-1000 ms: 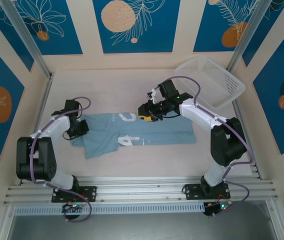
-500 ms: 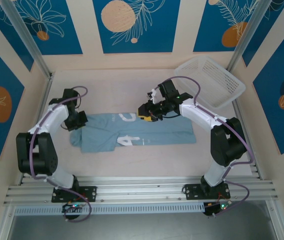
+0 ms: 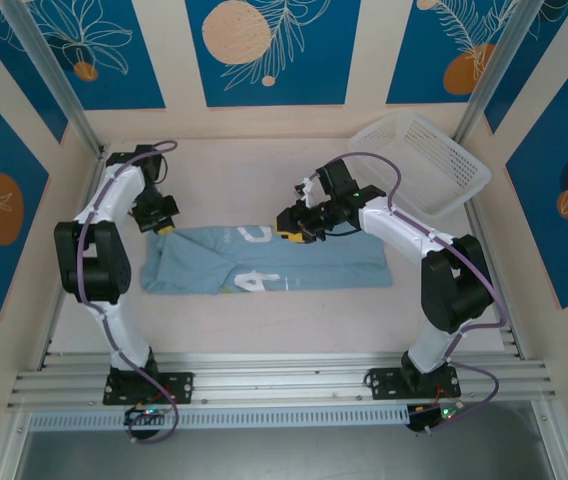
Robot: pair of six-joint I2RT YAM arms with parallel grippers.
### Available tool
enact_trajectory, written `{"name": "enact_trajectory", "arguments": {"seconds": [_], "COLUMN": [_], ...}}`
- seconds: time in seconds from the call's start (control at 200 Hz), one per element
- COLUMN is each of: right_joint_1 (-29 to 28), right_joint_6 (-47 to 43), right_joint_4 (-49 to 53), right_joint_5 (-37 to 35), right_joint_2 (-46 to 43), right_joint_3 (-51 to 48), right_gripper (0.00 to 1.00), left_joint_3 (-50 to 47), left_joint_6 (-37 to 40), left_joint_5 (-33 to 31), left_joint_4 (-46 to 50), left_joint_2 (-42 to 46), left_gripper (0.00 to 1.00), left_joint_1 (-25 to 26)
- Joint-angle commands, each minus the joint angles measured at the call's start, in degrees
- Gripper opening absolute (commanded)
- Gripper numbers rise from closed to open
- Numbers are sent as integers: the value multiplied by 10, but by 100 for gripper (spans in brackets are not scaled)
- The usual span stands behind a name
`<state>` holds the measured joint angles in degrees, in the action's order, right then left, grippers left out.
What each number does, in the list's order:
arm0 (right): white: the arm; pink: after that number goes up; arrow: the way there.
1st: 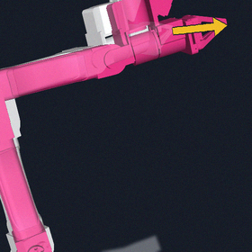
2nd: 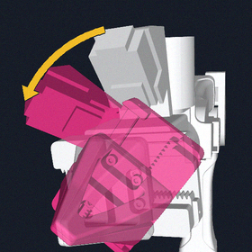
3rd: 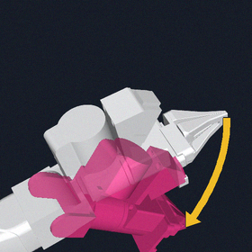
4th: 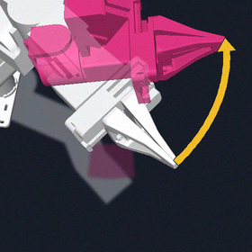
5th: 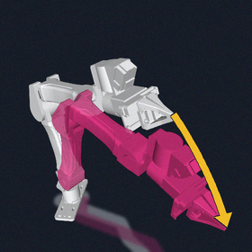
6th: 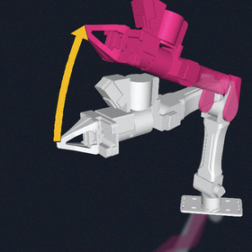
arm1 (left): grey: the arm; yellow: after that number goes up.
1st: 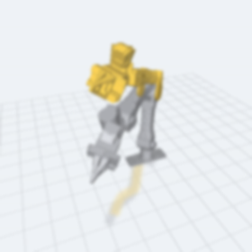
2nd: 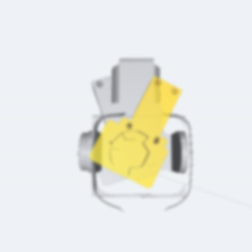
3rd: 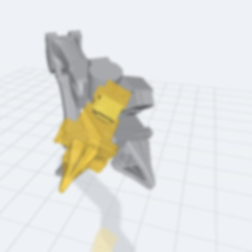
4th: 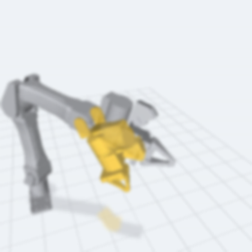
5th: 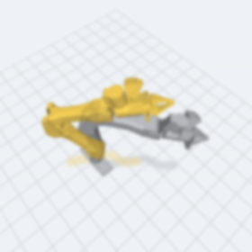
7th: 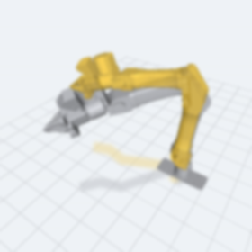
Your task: Fold and stack the t-shirts
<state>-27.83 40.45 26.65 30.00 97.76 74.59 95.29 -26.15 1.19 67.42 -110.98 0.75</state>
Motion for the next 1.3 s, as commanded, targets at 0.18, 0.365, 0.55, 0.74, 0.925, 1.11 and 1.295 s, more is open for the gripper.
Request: {"name": "enact_trajectory", "arguments": {"seconds": [0.18, 0.365, 0.55, 0.74, 0.925, 1.11, 1.295], "right_joint_1": [4, 5, 7, 36, 101, 132, 143], "right_joint_6": [5, 6, 9, -5, -27, -47, -64], "right_joint_4": [17, 4, -15, 9, 79, 134, 194], "right_joint_5": [-5, -9, -17, -58, -128, -197, -273], "right_joint_2": [-16, -28, -46, -65, -55, 5, 87], "right_joint_3": [-16, -25, -41, -57, -67, -35, 27], "right_gripper": [36, 36, 36, 36, 34, 31, 31], "left_joint_3": [47, 46, 48, 9, -130, -210, -181], "left_joint_6": [25, 36, 16, -38, -138, -244, -278], "left_joint_5": [-55, -69, -81, -184, -55, 40, 50], "left_joint_4": [39, -3, -18, -28, -92, -189, -207], "left_joint_2": [-54, -81, -100, -17, 106, 103, 16], "left_gripper": [0, 0, 0, 47, 39, 24, 20], "left_joint_1": [-8, -8, -8, 3, 15, 28, 27]}}
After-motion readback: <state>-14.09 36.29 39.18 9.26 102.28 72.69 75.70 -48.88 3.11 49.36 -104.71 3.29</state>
